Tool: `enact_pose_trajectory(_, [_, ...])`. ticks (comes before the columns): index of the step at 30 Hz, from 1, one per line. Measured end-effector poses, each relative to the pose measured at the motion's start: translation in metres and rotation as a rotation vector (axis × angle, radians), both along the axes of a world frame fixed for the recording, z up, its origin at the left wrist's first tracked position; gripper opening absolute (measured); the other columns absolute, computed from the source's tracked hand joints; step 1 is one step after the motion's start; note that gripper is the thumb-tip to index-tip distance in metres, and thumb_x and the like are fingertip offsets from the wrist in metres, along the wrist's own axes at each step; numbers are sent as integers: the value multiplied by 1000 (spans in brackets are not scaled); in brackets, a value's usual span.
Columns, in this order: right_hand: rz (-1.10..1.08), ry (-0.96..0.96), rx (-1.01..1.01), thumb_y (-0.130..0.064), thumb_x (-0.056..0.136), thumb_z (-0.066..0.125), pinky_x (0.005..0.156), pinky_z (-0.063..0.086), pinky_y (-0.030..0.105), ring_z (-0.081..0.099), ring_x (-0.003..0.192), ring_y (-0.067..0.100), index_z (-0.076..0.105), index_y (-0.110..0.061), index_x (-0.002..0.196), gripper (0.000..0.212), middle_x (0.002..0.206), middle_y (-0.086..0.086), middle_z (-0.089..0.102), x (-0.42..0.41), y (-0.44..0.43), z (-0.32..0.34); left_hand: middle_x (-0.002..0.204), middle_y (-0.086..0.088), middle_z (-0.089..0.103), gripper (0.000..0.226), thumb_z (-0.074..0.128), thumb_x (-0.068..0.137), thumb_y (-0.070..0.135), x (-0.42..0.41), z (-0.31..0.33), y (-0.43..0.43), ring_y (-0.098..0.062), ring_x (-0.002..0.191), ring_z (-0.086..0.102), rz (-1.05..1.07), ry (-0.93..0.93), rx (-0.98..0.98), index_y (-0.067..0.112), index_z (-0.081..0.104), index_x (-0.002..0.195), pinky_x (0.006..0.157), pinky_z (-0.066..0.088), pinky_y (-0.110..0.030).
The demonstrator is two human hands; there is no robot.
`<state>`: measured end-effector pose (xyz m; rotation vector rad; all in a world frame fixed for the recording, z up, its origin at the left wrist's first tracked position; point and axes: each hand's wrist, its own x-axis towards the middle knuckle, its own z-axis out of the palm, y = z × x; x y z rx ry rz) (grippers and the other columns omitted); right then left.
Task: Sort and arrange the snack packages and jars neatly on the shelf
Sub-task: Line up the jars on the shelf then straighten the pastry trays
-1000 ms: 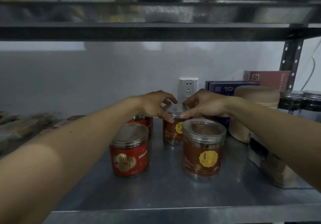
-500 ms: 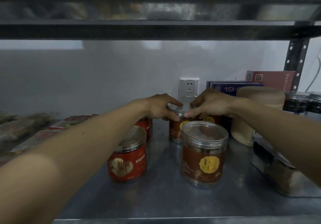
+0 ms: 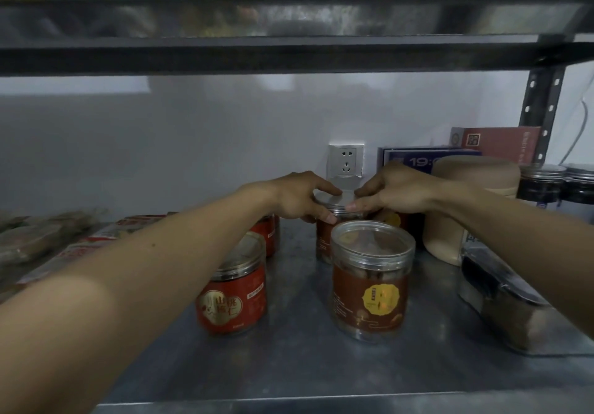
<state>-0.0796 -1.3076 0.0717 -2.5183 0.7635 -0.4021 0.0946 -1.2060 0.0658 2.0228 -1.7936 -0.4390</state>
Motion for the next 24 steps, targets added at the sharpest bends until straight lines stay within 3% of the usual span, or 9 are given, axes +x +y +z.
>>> enact_pose_trajectory(3, [-4, -26, 29, -41, 76, 76, 89, 56, 32, 71, 90, 10, 73, -11, 107, 43, 102, -1, 74, 0, -1, -2, 126, -13, 60, 68, 74, 82, 27, 0, -2, 0, -21, 100, 65, 0, 21, -6, 26, 44, 143, 89, 54, -28])
enact_pose_trajectory(7, [-8, -37, 19, -44, 74, 77, 89, 56, 30, 71, 91, 10, 75, -12, 107, 46, 105, 0, 74, -2, -2, -2, 127, -14, 59, 67, 73, 83, 26, -1, -2, -1, -21, 102, 64, -6, 27, -4, 27, 43, 143, 87, 54, -25])
enact_pose_trajectory(13, [5, -56, 6, -40, 76, 76, 67, 53, 12, 67, 96, 6, 74, -10, 110, 45, 127, 2, 64, -8, 2, -2, 126, -15, 59, 66, 71, 84, 23, -3, -2, -3, -21, 102, 63, -8, 28, -5, 25, 42, 143, 82, 52, -20])
enact_pose_trajectory(15, [13, -48, -3, -39, 76, 76, 69, 55, 14, 67, 100, 9, 73, -9, 110, 45, 132, 5, 61, -8, 3, -1, 125, -15, 59, 66, 71, 84, 23, -4, -3, -3, -22, 103, 63, -7, 31, -7, 25, 42, 143, 84, 52, -22])
enact_pose_trajectory(20, [4, -42, -5, -39, 76, 76, 77, 57, 21, 69, 92, 8, 74, -10, 107, 43, 119, 3, 69, -7, 6, -1, 127, -15, 59, 66, 70, 85, 22, -4, -4, -2, -22, 104, 63, -3, 35, 0, 25, 41, 144, 87, 52, -23])
enact_pose_trajectory(24, [5, 26, -58, -42, 78, 74, 79, 57, 23, 67, 93, 8, 72, -10, 110, 45, 115, 3, 70, -8, 9, 4, 132, -14, 56, 68, 69, 86, 26, -4, 1, -2, -21, 108, 59, -7, -30, 36, 27, 36, 146, 80, 45, -17])
